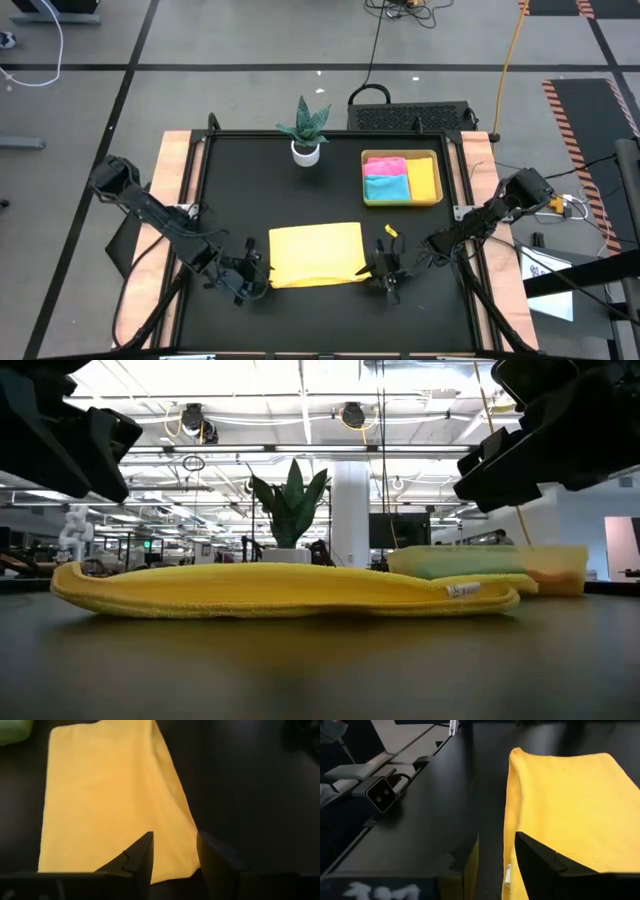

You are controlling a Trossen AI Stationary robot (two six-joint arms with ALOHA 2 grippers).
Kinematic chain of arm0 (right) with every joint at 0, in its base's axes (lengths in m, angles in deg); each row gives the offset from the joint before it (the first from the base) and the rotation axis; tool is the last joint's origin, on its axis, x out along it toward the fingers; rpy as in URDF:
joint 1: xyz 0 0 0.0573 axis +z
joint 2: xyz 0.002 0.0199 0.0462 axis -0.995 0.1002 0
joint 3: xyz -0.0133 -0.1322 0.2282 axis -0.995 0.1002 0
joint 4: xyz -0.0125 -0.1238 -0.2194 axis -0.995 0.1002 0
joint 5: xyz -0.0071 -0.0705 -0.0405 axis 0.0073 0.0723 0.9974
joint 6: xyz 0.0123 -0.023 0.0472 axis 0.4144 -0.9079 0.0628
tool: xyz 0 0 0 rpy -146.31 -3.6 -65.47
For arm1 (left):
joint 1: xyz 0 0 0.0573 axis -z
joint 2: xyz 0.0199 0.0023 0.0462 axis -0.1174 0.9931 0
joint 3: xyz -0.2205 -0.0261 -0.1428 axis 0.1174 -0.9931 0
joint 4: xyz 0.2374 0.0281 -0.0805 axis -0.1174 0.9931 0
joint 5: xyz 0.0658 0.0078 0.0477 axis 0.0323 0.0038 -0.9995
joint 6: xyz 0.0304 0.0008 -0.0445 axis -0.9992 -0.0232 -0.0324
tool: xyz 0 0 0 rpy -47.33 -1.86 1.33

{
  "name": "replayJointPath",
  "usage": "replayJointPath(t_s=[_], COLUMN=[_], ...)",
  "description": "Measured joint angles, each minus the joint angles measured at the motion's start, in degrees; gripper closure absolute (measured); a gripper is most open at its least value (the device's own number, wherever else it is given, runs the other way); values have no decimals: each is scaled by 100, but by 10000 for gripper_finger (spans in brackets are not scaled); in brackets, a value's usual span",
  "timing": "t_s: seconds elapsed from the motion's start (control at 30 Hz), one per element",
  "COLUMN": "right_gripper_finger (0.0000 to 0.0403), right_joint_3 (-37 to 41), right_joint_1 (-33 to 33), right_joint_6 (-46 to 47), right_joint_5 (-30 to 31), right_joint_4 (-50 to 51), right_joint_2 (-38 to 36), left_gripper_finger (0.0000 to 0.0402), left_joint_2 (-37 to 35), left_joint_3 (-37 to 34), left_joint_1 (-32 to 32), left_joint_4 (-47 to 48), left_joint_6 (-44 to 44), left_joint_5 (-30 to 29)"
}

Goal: Fold microfiber towels
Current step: Fold the yellow microfiber cloth

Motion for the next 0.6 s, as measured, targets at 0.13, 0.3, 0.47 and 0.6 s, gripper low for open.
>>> replayJointPath(t_s=[0.13, 0.3, 0.47, 0.6], right_gripper_finger=[281, 283, 284, 284], right_joint_3=[0, 0, 0, 0], right_joint_1=[0, 0, 0, 0], right_joint_6=[3, 9, 9, 11], right_joint_5=[0, 0, 0, 0], right_joint_4=[-9, -11, -11, -11], right_joint_2=[0, 0, 0, 0], left_gripper_finger=[251, 265, 281, 290], left_joint_2=[1, 19, 19, 18], left_joint_3=[0, 0, 0, 0], left_joint_1=[45, 52, 43, 51], left_joint_4=[15, -14, -35, -35], left_joint_6=[175, 267, 275, 291], left_joint_5=[-135, -203, -544, -588])
